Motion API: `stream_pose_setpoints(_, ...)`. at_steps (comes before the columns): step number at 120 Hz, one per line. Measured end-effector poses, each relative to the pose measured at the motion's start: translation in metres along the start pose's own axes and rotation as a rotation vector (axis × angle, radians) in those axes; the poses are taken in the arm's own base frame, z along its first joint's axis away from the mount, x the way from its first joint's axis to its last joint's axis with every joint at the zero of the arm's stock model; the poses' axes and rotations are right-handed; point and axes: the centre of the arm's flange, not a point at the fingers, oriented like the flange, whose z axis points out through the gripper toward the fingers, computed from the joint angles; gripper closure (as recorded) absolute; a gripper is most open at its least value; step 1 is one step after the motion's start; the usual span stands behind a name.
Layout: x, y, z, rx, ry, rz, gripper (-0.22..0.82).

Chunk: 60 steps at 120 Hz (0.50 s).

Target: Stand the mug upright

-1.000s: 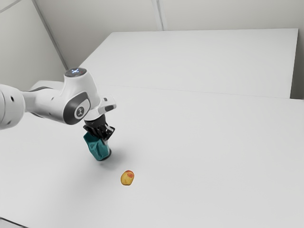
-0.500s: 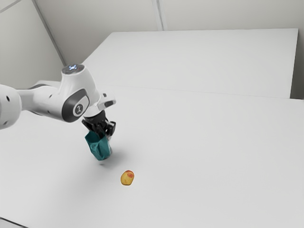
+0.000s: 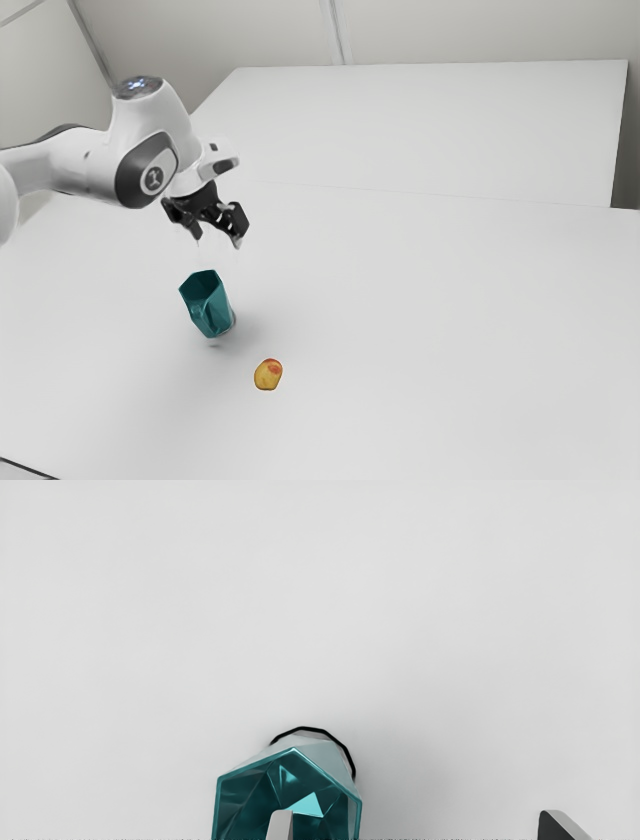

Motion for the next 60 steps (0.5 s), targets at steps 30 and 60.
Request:
stream_pose_setpoints(30, 0.036, -0.007, -0.054, 0.007, -0.065, -0.017, 0.04)
stream_pose_setpoints(60, 0.056, -0.013, -0.114, 0.011, -0.097, -0.034, 0.02)
